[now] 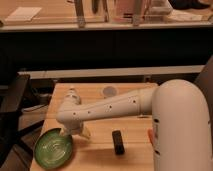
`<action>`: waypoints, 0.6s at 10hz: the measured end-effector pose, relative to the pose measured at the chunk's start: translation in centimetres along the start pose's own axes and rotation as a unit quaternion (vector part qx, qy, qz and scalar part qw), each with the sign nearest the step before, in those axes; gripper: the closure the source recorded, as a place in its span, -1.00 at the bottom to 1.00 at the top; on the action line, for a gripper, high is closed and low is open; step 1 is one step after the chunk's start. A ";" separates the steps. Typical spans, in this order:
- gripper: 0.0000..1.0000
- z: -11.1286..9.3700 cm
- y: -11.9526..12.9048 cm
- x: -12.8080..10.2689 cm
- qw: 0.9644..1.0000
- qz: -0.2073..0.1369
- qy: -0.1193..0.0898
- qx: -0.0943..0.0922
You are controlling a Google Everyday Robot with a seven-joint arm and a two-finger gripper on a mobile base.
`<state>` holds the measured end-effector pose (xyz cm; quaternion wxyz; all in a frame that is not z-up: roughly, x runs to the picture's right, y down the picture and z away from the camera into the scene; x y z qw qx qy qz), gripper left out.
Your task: Pick up the ceramic bowl
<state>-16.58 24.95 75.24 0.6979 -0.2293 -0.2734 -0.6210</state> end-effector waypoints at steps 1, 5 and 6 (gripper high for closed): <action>-0.60 0.1 0.0 0.0 1.000 -0.004 -0.001 -0.001; -0.60 0.6 0.0 0.1 1.000 -0.018 -0.003 -0.003; -0.60 0.7 0.0 0.0 1.000 -0.021 -0.004 -0.004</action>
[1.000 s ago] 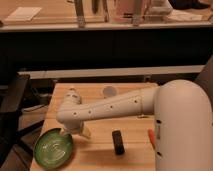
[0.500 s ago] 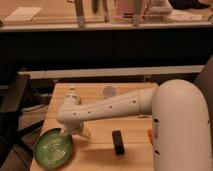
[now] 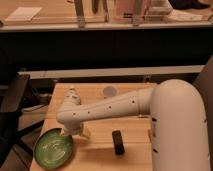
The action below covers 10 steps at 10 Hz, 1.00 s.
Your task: Pick up the ceramic bowl
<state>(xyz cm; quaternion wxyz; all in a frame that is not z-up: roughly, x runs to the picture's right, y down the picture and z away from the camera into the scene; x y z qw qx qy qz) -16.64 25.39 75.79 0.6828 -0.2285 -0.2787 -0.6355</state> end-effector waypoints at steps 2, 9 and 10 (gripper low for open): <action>-0.60 0.3 0.0 0.0 1.000 -0.008 -0.001 -0.002; -0.60 0.9 0.0 0.0 1.000 -0.027 -0.002 -0.008; -0.60 1.0 -0.1 -0.1 0.999 -0.031 -0.002 -0.009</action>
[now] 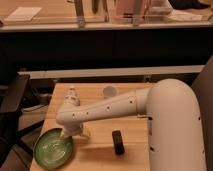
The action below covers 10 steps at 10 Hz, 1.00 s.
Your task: Pick up the ceramic bowl
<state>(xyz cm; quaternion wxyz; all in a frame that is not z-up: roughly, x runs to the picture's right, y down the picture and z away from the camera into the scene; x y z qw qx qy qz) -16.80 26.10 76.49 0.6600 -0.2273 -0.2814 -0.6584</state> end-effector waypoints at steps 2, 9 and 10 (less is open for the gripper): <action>-0.60 0.1 -0.2 -0.1 1.000 -0.005 0.000 -0.002; -0.59 0.4 -0.3 -0.2 1.000 -0.021 0.000 -0.008; -0.53 0.4 -0.3 -0.3 1.000 -0.023 0.001 -0.009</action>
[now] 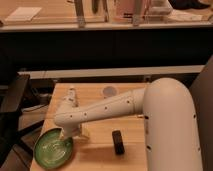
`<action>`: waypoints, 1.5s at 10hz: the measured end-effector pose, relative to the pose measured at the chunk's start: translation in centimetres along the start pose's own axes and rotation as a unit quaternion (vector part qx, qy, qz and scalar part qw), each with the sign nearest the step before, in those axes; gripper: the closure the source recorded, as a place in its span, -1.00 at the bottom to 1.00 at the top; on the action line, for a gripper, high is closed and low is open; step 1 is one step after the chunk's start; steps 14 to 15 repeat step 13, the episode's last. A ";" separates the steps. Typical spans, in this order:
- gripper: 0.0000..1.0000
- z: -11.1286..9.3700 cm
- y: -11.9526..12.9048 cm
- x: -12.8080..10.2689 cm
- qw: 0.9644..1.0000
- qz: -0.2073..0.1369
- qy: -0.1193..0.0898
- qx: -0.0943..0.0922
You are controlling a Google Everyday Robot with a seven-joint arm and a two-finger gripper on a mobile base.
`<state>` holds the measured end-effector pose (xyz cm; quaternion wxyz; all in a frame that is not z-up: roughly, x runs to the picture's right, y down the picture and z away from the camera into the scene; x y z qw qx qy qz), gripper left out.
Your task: Pick up the ceramic bowl
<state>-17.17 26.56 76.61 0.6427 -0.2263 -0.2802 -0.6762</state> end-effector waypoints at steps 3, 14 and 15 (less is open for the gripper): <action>-0.53 0.1 -0.1 -0.1 1.000 -0.005 0.001 -0.003; 0.72 0.3 -0.3 -0.4 1.000 -0.019 0.004 -0.009; 0.72 0.3 -0.3 -0.4 1.000 -0.019 0.004 -0.009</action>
